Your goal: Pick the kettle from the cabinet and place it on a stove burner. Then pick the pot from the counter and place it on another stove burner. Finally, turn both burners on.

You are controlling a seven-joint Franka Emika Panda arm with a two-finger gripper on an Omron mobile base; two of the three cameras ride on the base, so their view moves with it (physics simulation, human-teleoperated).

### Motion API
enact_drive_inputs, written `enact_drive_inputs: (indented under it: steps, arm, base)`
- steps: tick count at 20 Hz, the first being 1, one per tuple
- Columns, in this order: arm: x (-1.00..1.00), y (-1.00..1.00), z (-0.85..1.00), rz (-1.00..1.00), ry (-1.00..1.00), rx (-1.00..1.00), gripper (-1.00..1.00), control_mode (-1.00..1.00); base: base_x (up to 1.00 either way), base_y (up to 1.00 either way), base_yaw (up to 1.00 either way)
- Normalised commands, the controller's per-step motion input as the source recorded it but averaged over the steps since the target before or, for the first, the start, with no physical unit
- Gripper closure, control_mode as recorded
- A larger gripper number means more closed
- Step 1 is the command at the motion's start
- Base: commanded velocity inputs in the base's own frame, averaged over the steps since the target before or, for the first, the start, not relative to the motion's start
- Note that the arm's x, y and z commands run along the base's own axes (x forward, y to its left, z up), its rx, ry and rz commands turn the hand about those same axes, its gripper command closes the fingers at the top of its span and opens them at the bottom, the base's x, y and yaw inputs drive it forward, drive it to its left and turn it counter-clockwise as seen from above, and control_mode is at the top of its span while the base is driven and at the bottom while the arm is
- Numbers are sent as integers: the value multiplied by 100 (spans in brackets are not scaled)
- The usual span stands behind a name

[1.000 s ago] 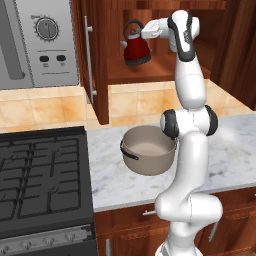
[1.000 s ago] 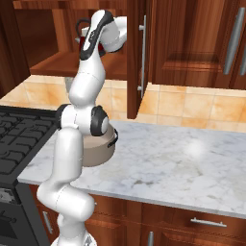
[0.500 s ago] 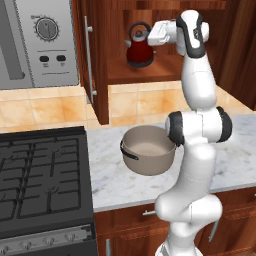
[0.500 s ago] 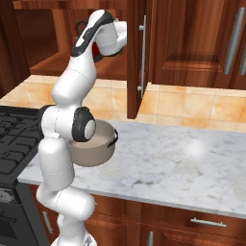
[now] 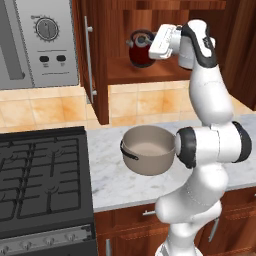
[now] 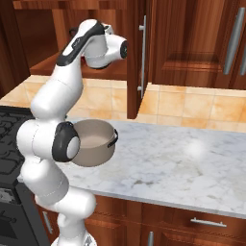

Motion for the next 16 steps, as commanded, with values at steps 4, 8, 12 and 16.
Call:
enact_drive_inputs:
  steps: [4, 8, 12, 16]
  arm:
    - [-52, 24, -4, -2, -4, 0, 100, -100]
    - [-53, 13, 0, -1, 0, 0, 100, -100]
    - [-57, 1, 0, -3, 0, 0, 100, -100]
    - [-64, 0, 2, -5, 1, 2, 100, -100]
  base:
    - [0, 0, 0]
    - [0, 0, 0]
    - [0, 0, 0]
    - [0, 0, 0]
